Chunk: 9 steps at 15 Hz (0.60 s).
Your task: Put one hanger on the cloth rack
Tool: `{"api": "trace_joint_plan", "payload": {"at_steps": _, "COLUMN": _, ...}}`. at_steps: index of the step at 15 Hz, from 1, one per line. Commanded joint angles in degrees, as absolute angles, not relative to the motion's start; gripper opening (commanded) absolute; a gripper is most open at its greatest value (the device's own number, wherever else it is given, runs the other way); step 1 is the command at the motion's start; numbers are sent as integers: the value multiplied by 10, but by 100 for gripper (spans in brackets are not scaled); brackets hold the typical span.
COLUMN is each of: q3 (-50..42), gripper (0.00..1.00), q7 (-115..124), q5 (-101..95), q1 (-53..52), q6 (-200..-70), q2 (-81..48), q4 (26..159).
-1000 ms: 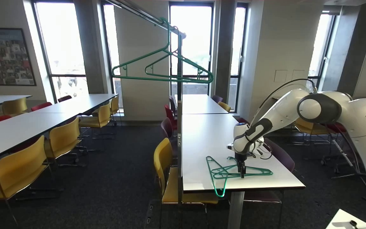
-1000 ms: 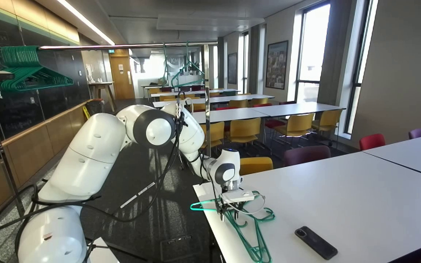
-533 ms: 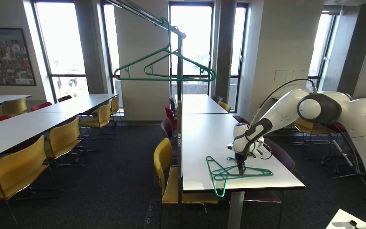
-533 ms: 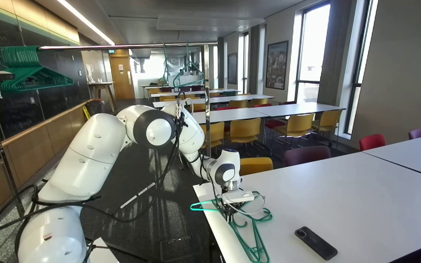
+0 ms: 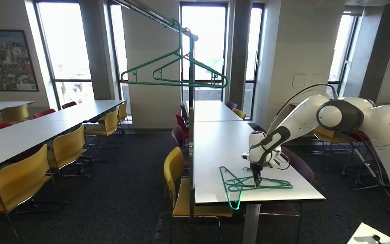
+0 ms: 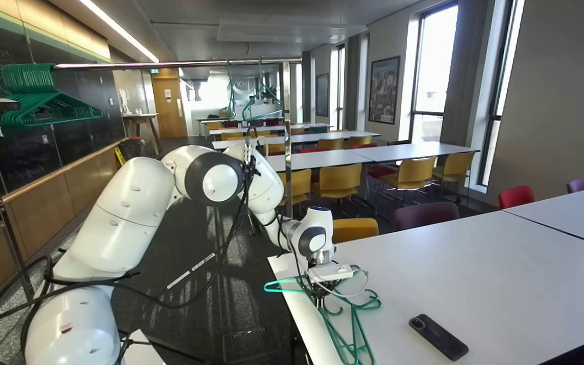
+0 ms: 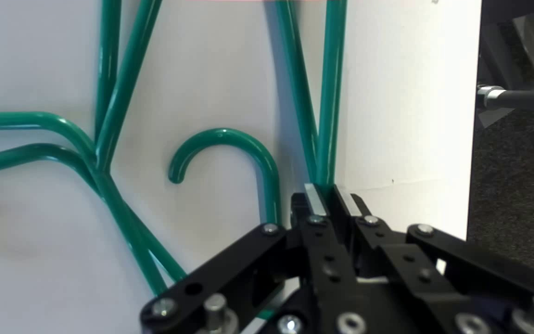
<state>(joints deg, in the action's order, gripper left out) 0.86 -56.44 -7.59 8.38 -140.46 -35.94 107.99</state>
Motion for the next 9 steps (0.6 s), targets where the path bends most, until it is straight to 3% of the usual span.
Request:
{"api": "trace_joint_plan", "payload": {"at_steps": 1, "q3": -11, "gripper": 2, "q7": -521, "q5": -120, "q1": 68, "q6": -1461, "q2": -326, "q4": 1118}}
{"api": "trace_joint_plan", "payload": {"at_steps": 9, "q3": -61, "gripper": 2, "q7": -400, "q5": -261, "q1": 16, "q6": -1524, "q2": -280, "q4": 1175}}
